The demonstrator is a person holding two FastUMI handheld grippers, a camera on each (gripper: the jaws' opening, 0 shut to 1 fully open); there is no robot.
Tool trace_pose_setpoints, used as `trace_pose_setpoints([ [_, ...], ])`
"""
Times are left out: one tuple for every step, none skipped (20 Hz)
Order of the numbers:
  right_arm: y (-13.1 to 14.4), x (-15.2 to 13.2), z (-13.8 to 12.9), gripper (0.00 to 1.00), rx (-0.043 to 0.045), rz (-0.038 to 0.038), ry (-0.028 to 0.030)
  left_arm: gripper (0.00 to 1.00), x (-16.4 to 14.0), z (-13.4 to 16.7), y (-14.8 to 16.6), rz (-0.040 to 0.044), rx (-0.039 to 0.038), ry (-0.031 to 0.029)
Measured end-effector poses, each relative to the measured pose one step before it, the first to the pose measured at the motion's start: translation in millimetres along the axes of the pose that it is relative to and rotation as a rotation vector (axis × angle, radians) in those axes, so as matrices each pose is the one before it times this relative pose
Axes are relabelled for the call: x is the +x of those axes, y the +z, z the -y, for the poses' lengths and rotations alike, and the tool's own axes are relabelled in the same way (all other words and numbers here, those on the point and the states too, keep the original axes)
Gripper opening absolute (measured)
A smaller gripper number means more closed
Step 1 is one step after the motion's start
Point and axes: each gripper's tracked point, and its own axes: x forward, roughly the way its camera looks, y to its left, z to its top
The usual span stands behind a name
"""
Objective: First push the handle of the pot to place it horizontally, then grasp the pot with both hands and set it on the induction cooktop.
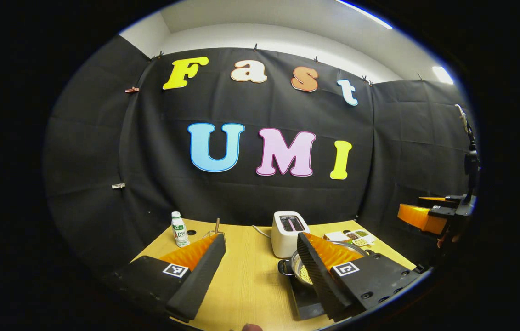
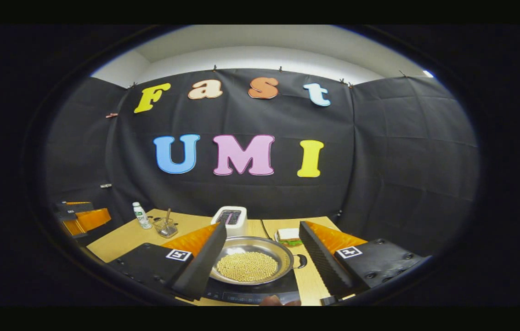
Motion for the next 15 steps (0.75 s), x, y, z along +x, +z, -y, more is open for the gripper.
trace_pose_setpoints([
  [-0.68, -0.95, 0.43, 0.98, -0.00210, -0.00163, -0.00017, 0.98, -0.40, 0.13, 0.82, 0.00221, 0.00247, -0.00119],
  [-0.29, -0.76, 0.11, 0.98, -0.00003, -0.00169, -0.00172, 0.98, -0.20, 0.67, -0.18, -0.00001, 0.00072, -0.00064],
  [0.18, -0.65, 0.33, 0.98, 0.00132, 0.00047, -0.00098, 0.98, 0.19, 0.57, 0.44, -0.00103, -0.00023, -0.00151],
  [0.59, -0.52, 0.61, 0.98, -0.00012, -0.00008, -0.00083, 0.98, 0.01, 0.09, -1.17, -0.00122, -0.00029, -0.00071],
  [-1.30, -0.13, -0.25, 0.98, -0.00110, -0.00276, 0.00114, 0.98, -0.76, 0.27, 0.08, -0.00157, -0.00077, -0.00148],
  [-0.70, -0.37, -0.03, 0.98, -0.00236, -0.00377, 0.00046, 0.98, -0.16, 0.31, -0.56, -0.00150, -0.00084, -0.00143],
  [-0.80, -0.22, 1.36, 0.98, -0.00247, -0.00225, -0.00140, 0.98, -0.31, 0.62, 0.24, -0.00218, 0.00047, -0.00224],
  [-0.04, -0.84, 0.77, 0.93, -0.00064, 0.00038, -0.00076, 0.98, -0.60, 0.06, -0.61, -0.00065, 0.00171, -0.00178],
  [1.11, -1.03, 0.53, 0.98, 0.00157, 0.00163, -0.00017, 0.98, -0.92, 0.31, 1.00, 0.00149, 0.00195, -0.00300],
  [0.96, -1.02, 0.44, 0.98, 0.00118, 0.00231, -0.00070, 0.98, -1.71, 0.93, 0.05, 0.00211, 0.00189, -0.00156],
  [-0.74, -1.16, 0.98, 0.98, 0.00022, -0.00013, -0.00140, 0.98, -1.78, 0.67, 1.18, 0.00245, 0.00230, 0.00028],
  [-0.55, 0.18, 0.35, 0.98, -0.00044, -0.00142, 0.00065, 0.98, -2.79, 1.87, -0.75, 0.00184, 0.00255, 0.00000],
  [-1.19, -0.27, 0.89, 0.98, -0.00231, -0.00327, -0.00090, 0.98, -1.80, 1.50, 0.70, 0.00185, 0.00192, 0.00036],
  [-0.92, 0.18, 0.38, 0.98, -0.00254, -0.00143, 0.00132, 0.98, -0.22, 0.06, -0.43, 0.00022, 0.00195, 0.00000],
  [0.36, -0.89, 0.41, 0.98, -0.00178, -0.00044, -0.00065, 0.98, 0.15, 0.21, 0.77, -0.00017, 0.00223, 0.00131],
])
